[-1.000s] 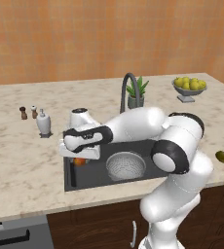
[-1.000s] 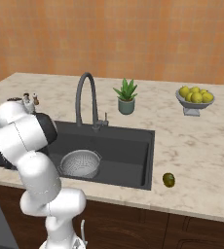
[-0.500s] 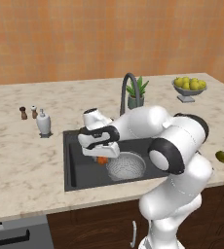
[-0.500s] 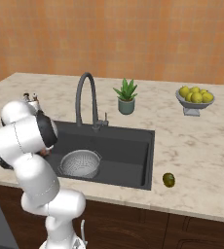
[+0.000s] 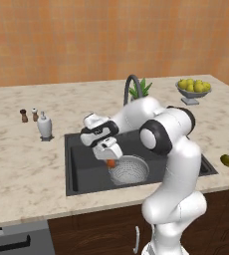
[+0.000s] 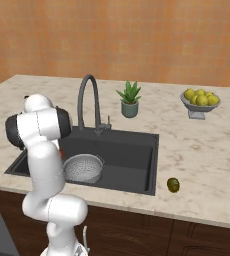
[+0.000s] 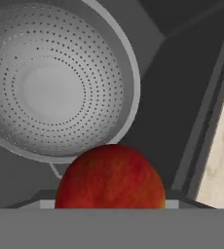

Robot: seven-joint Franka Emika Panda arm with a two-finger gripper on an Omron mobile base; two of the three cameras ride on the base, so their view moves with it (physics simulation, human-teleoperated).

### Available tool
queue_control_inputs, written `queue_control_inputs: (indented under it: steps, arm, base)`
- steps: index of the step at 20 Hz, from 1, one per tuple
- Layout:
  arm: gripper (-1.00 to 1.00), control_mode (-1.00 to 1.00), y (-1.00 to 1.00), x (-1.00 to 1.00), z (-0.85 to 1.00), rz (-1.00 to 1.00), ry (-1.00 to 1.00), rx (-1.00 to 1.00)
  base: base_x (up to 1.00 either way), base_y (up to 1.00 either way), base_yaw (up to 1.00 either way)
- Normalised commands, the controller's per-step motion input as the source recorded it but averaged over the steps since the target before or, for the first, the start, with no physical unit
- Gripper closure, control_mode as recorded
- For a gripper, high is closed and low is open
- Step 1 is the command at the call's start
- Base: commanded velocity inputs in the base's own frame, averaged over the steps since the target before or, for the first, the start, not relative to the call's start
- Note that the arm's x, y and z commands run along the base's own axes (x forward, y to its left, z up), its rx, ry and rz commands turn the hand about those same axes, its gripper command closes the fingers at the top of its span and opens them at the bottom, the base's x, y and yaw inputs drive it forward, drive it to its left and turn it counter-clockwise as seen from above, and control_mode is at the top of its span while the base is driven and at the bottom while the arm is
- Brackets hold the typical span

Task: Put the colander in the sink, put the kiwi, apple in the colander, and turn on the sink faucet and pour water over the colander.

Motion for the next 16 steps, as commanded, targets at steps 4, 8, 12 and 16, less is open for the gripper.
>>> queue_control_inputs:
  steps: [4, 8, 12, 16]
  arm:
    - [1.0, -1.0, -0.44, 0.06, -0.25, -0.05, 0.05, -0.21]
    - [1.0, -1.0, -0.38, 0.09, -0.4, 0.0, 0.0, -0.1]
    - [1.0, -1.0, -0.36, 0.09, -0.37, 0.0, 0.0, 0.0]
    - [1.0, -1.0, -0.32, 0.07, -0.35, 0.08, 0.0, 0.08]
  base:
    - [0.0, 0.0, 0.0]
    - [0.0, 0.0, 0.0]
    - [0.0, 0.0, 0.0]
    - [0.0, 0.0, 0.0]
